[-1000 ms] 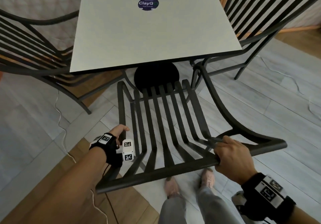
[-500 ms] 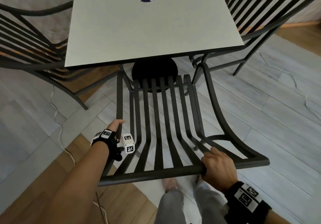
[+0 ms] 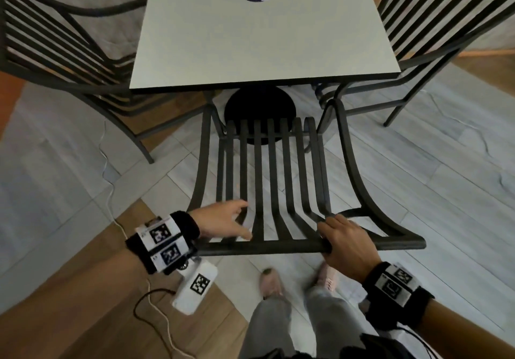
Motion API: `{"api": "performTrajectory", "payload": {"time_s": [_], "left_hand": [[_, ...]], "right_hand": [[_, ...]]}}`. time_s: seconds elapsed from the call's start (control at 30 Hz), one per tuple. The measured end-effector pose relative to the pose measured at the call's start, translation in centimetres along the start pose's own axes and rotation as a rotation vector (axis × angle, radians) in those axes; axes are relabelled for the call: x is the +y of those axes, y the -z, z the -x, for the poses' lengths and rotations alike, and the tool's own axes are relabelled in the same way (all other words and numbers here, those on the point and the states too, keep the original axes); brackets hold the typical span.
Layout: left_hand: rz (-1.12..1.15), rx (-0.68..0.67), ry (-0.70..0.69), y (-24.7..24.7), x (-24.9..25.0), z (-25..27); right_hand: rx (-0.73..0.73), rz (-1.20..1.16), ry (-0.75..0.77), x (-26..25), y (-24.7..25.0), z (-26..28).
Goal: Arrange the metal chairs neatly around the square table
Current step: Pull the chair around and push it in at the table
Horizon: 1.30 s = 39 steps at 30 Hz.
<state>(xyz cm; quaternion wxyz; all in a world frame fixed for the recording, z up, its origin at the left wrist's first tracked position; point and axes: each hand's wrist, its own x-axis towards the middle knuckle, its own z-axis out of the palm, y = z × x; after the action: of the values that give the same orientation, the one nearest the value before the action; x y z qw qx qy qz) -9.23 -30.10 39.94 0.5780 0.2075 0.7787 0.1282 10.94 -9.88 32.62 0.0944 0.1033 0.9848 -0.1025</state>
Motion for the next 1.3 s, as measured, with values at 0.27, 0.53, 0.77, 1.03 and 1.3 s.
{"api": "performTrajectory", "payload": {"time_s": [0.27, 0.53, 0.77, 1.03, 1.3], "left_hand": [[-0.340, 0.296, -0.049, -7.4, -5.4, -1.1], [-0.323, 0.458, 0.044, -5.8, -3.1, -1.4], [-0.270, 0.574, 0.075, -2.8, -1.1, -3.7], [-0.257, 0.686, 0.098, 0.8, 0.5, -6.0], [-0.141, 0.705, -0.067, 1.2, -1.5, -5.3]], "right_hand": [[-0.134, 0.152, -0.119, 2.2, 1.0, 1.7], [-0.156, 0.197, -0.036, 2.4, 2.8, -1.8], [-0.145, 0.231, -0.003, 4.2, 4.8, -6.0], [-0.132, 0.147, 0.019, 6.0, 6.0, -11.3], [-0.145, 0.079, 0.005, 6.0, 5.8, -11.5]]}}
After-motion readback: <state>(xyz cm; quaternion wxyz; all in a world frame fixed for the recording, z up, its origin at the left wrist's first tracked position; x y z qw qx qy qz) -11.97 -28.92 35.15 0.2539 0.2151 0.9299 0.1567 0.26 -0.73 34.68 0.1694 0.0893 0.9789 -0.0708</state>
